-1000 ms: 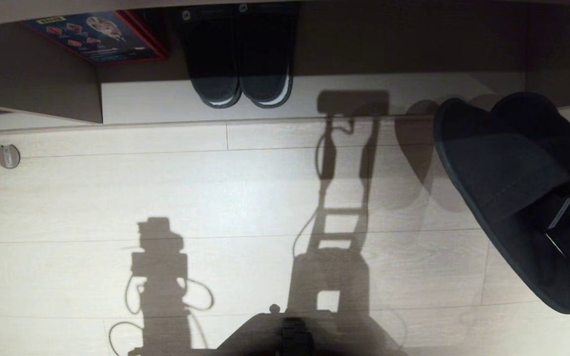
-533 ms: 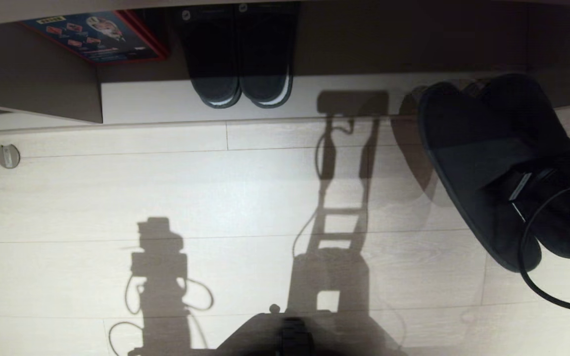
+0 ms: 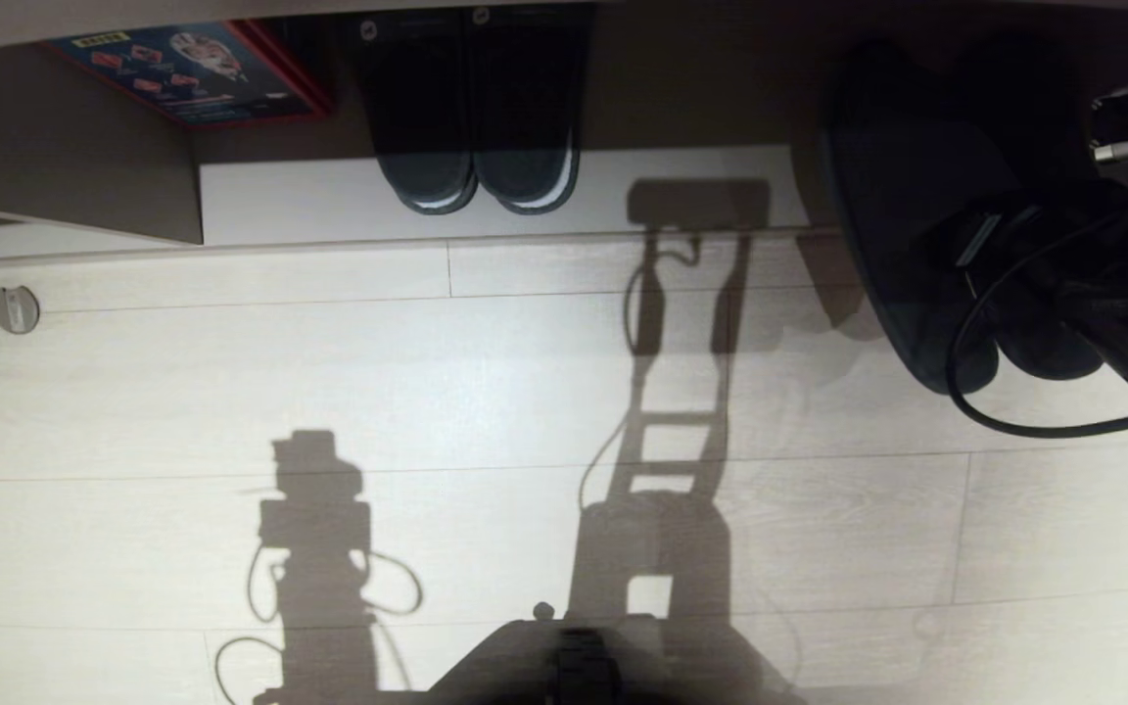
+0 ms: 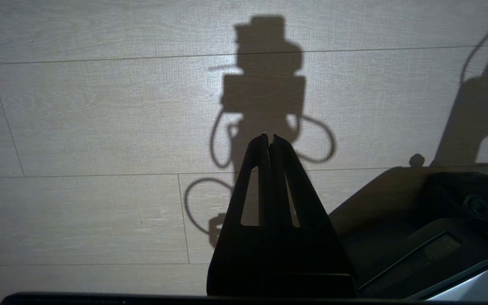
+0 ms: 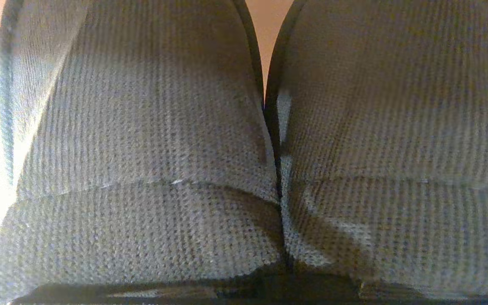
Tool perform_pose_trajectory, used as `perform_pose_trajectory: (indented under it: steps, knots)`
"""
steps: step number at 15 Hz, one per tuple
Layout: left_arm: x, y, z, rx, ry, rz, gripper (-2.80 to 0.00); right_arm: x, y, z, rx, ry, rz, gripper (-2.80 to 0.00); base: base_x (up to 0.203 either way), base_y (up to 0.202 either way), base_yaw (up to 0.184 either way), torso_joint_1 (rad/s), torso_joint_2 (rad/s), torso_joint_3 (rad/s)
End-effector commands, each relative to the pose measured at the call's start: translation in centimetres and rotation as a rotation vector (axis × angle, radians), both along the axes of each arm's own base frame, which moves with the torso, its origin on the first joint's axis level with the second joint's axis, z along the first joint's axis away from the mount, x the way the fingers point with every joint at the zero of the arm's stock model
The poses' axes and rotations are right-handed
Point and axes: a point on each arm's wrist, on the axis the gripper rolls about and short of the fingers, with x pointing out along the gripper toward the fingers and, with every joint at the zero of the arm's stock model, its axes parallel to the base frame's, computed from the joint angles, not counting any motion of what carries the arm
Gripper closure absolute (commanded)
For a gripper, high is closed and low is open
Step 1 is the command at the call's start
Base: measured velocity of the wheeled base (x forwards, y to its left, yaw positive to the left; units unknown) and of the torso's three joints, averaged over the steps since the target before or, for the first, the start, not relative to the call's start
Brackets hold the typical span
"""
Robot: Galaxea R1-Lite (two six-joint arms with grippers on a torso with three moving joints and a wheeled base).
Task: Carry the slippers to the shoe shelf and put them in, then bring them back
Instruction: Place the slippers into the shoe cabinet
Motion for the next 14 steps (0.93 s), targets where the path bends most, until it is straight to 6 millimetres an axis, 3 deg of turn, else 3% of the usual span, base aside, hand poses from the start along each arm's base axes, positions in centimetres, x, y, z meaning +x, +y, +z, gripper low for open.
perform_pose_trajectory:
  steps: [1,3,9,14]
  knots:
    - [0.0,0.0,0.0,0.000,0.001,0.001,0.00,1.8,0.2,0.3,0.000,-0.017,0.001,0.00,0.000,0.000,0.000,0.000,0.00,0.000]
    - [0.0,0.0,0.0,0.000,0.000,-0.001,0.00,3.5,0.3,1.5,0.005,-0.070,-0.001,0.00,0.000,0.000,0.000,0.000,0.00,0.000]
    - [0.0,0.0,0.0,0.000,0.000,0.001,0.00,7.9,0.5,2.7,0.034,-0.149,-0.028,0.00,0.000,0.000,0.000,0.000,0.00,0.000]
    - [0.0,0.0,0.0,0.000,0.000,0.001,0.00,8.8,0.5,2.8,0.182,-0.162,-0.049,0.00,0.000,0.000,0.000,0.000,0.00,0.000]
